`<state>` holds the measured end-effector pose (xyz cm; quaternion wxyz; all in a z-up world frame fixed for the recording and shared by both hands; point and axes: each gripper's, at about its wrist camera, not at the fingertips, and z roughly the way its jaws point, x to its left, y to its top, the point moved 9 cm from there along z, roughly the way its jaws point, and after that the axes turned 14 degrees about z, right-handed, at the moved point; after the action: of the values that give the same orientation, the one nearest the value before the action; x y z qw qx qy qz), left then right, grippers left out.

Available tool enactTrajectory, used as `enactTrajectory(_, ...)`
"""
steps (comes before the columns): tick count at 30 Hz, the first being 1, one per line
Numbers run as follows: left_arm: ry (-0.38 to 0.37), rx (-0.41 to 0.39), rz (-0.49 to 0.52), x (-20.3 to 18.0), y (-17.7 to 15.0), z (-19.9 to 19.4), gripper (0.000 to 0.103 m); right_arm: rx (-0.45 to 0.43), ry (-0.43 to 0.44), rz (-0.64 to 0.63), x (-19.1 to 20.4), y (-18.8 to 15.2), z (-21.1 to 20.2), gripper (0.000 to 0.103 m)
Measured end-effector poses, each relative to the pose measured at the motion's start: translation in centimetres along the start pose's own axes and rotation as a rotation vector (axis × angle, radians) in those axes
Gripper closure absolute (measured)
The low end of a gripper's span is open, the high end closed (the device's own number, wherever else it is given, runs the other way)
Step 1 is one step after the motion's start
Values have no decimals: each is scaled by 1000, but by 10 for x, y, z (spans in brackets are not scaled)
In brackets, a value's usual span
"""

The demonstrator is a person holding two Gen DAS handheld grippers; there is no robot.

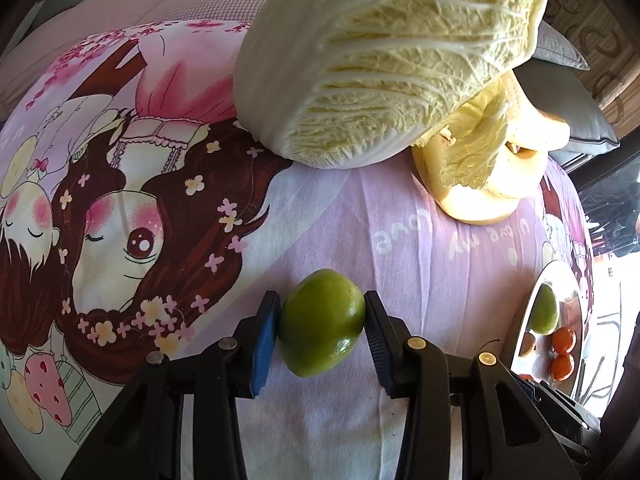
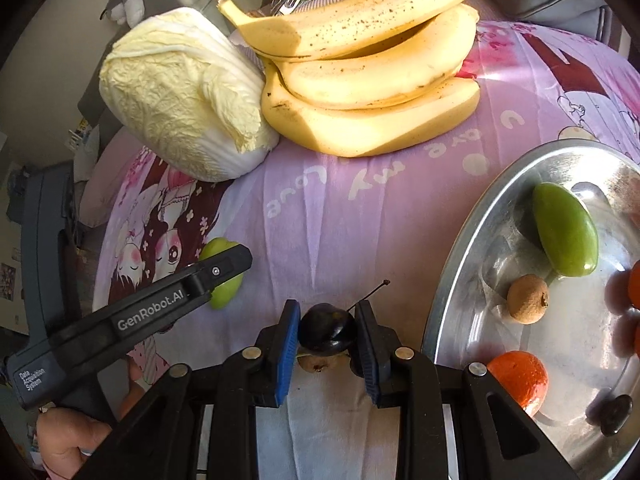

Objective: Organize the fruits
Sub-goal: 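Carry the green fruit and the dark cherry over the steel bowl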

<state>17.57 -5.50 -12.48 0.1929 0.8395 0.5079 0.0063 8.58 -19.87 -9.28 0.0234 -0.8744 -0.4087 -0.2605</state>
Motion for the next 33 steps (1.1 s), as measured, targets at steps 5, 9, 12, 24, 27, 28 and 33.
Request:
enactTrajectory(5, 3, -26, 7, -2, 1, -16, 59, -36, -5, -29, 6, -2, -9, 73)
enactTrajectory(9, 15, -33, 5, -5, 0, -25, 59, -49, 4, -35, 3, -3, -15, 73)
enactTrajectory(12, 38, -36, 17, -8, -1, -31, 59, -59, 3, -48, 0, -5, -17, 73)
enactTrajectory(24, 70, -65, 58, -39, -3, -52, 59, -78, 25, -74, -6, -14, -29, 73)
enactTrajectory(27, 68, -76, 72, -48, -4, -54, 59, -87, 23, -69, -9, -14, -32, 73)
enactTrajectory(28, 66, -80, 77, -51, -5, -57, 59, -93, 24, -66, -9, -14, -35, 73)
enactTrajectory(33, 57, -97, 102, -64, -6, -60, 59, -122, 19, -37, -21, -6, -48, 73)
